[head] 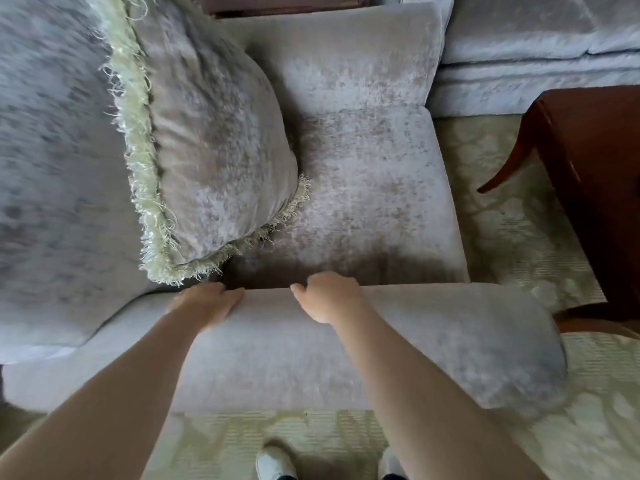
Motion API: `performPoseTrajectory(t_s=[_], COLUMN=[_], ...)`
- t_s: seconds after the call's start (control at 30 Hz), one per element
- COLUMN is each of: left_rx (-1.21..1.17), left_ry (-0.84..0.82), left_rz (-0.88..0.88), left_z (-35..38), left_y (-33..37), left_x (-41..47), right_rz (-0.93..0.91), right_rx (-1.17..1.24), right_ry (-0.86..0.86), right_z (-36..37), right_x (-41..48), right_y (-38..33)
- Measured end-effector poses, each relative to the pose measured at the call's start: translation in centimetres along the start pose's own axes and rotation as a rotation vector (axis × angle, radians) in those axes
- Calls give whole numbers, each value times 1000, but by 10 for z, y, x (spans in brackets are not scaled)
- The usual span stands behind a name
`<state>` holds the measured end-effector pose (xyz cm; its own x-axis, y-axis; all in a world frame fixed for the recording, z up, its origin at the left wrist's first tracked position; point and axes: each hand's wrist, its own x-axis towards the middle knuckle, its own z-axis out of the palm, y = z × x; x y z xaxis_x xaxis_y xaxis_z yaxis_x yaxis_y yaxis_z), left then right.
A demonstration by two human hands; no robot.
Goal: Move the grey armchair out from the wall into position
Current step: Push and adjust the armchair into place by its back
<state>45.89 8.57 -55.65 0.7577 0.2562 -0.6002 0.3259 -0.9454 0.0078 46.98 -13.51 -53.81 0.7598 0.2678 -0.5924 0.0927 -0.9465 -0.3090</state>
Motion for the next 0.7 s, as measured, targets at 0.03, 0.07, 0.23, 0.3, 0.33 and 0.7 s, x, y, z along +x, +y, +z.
performPoseTrajectory(t_s=[0.03,0.07,0.23,0.3,0.33,0.7], left_rx=[-7,13,151,158,153,169], left_ry=[2,11,82,84,87,103], left_rz=[-7,-7,6,24,29,73], left_z=[-3,-4,3,4,4,11], left_y=[-15,-25,-31,-32,-32,-31], left_x=[3,6,13,11,10,2], right_rz=[-34,-40,86,91,86,105], right_rx=[28,24,-72,-91,-102,-96], right_ry=[5,32,94,67,71,108], right_z=[10,19,37,37,36,43], right_x=[4,7,26,29,30,26], right_y=[-24,-41,-59,-58,-58,-52])
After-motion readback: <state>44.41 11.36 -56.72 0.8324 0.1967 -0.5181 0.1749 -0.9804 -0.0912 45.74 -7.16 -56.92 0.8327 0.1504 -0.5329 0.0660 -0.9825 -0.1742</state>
